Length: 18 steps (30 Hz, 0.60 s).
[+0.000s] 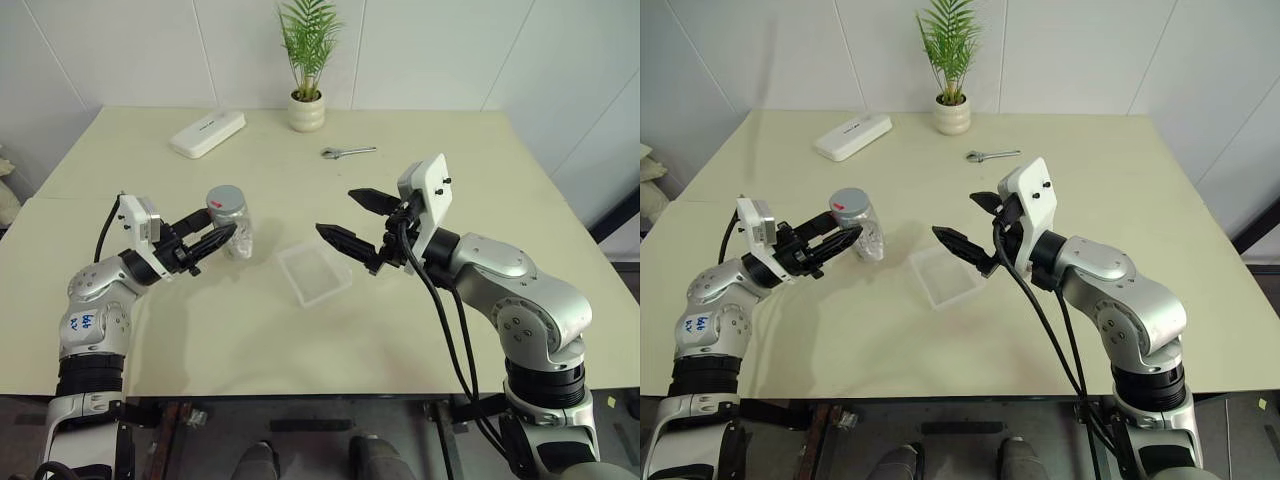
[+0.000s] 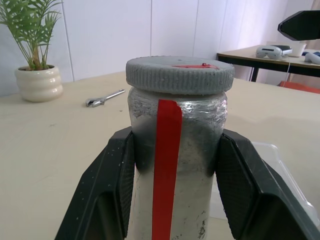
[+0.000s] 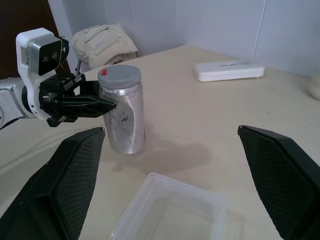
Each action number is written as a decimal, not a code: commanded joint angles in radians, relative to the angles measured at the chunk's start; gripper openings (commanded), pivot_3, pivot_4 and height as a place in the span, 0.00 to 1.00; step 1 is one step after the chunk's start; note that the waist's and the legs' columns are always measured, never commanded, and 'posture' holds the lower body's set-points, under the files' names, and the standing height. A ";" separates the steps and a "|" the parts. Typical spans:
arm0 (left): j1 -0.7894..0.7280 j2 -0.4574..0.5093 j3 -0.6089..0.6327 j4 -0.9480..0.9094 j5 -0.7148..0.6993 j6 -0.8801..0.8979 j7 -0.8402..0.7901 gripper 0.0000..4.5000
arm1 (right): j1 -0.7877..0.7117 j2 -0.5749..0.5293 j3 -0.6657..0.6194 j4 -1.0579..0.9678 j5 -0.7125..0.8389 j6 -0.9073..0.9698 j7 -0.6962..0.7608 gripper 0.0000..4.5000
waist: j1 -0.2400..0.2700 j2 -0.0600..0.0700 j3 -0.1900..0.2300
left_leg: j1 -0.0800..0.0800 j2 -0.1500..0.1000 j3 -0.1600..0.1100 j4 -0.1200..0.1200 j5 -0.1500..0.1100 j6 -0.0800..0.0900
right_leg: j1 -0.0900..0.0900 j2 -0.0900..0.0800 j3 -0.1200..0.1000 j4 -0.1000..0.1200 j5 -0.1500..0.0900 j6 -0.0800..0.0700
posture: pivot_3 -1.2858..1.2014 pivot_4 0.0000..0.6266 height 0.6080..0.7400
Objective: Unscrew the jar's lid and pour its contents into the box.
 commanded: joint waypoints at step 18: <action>-0.180 -0.178 -0.112 0.034 0.003 -0.018 -0.156 0.43 | -0.039 0.249 0.108 -0.102 -0.097 0.030 -0.299 1.00 | -0.001 0.000 0.000 | -0.006 0.003 0.003 0.002 0.001 0.001 | -0.010 0.006 0.007 0.004 0.001 0.001 | 0.52 0.24 1.00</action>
